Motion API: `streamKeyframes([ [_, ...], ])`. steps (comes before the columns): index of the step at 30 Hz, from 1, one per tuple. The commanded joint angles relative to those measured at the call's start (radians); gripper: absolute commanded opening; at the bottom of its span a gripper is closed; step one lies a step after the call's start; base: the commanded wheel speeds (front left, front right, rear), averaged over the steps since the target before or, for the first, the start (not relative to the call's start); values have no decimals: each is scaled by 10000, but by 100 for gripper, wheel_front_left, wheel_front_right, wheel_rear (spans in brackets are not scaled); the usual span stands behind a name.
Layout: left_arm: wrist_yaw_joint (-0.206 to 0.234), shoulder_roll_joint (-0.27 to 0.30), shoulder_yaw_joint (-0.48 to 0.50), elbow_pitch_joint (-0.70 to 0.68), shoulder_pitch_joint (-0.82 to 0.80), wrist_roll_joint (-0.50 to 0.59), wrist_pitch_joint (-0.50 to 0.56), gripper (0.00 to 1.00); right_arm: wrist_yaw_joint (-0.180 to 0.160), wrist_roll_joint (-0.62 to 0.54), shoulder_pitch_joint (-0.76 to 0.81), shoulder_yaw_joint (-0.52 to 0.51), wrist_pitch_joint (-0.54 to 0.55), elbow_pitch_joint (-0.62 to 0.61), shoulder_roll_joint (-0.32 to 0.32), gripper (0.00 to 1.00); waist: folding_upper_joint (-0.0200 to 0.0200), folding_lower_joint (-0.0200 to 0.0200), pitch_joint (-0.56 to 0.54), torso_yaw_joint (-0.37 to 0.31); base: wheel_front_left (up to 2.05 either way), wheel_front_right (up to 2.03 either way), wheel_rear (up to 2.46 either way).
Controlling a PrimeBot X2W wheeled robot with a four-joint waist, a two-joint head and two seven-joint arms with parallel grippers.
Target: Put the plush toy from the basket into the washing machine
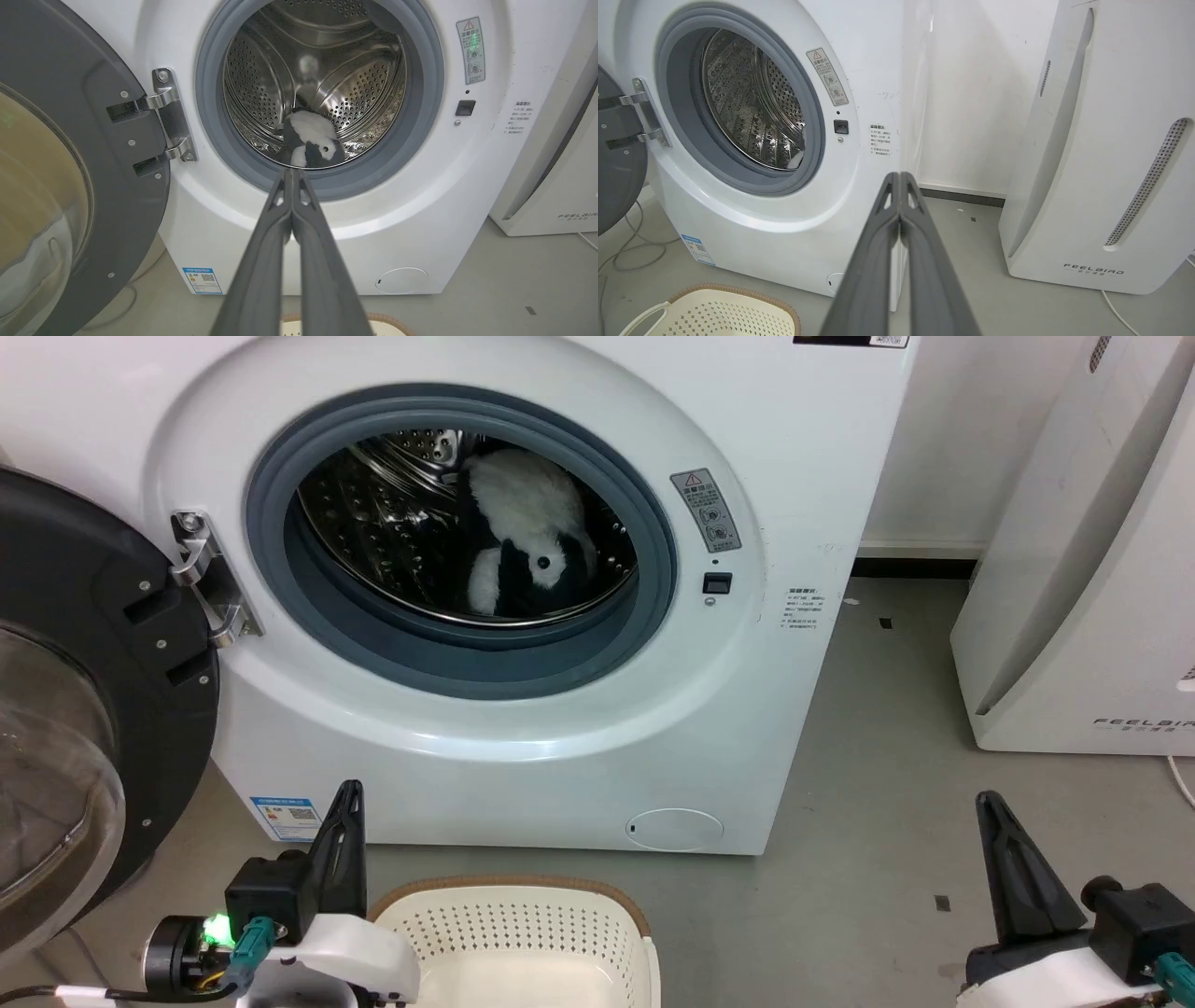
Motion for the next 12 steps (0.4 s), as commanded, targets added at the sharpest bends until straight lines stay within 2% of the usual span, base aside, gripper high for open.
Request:
streamKeyframes([
  [1, 52, -25, -14, -101, 174, 69, 53, 0, -3, -39, -130, 51, 52, 20, -4, 0, -1, 0, -1, -9, 0, 0, 0],
  [12, 67, -39, -27, -278, 226, 111, 277, 0, -4, -80, -185, 160, 277, 44, -5, 0, -1, 0, -6, -65, 0, 0, 0],
])
